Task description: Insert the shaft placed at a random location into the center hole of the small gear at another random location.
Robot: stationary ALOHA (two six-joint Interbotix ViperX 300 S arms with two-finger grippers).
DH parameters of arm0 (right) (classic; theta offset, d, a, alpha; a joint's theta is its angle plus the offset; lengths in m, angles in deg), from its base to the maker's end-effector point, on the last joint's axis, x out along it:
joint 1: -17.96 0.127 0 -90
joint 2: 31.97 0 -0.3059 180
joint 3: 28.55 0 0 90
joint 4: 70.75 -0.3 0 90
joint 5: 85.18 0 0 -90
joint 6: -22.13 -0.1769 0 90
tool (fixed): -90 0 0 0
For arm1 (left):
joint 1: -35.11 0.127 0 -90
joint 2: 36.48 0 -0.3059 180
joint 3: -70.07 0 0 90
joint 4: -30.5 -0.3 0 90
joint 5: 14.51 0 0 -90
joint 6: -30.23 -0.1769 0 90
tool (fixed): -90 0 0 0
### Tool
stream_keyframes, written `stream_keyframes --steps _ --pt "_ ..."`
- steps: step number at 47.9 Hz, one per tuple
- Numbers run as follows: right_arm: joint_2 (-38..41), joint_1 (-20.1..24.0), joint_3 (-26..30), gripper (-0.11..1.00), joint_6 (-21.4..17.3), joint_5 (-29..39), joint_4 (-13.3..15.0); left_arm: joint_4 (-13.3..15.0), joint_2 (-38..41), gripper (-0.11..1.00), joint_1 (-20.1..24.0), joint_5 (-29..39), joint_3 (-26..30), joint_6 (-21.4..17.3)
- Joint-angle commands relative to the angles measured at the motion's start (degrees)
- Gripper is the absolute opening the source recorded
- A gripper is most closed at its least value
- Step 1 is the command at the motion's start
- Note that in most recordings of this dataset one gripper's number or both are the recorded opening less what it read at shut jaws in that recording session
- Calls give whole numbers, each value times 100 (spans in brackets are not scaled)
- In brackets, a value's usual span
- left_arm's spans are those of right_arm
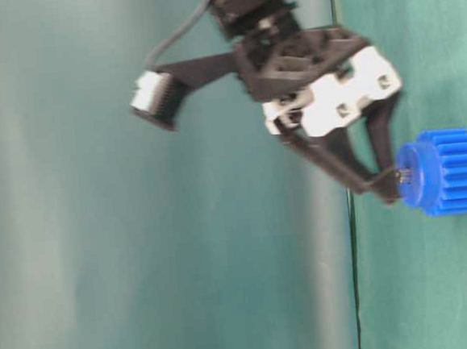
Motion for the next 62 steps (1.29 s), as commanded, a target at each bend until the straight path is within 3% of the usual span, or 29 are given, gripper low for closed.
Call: stream_keyframes --steps 1,17,46,62 --pt "-466 18 105 74 26 88 53 9 0 -1 9 -44 70 9" --pt "-1011 35 -70 74 26 352 97 9 -44 -1 0 -26 70 9" --pt "-3076 105 -1837 74 -70 378 53 18 -62 -1 9 0 53 35" --pt "-3929 105 -2303 74 -88 940 0 9 -62 -1 0 26 44 44"
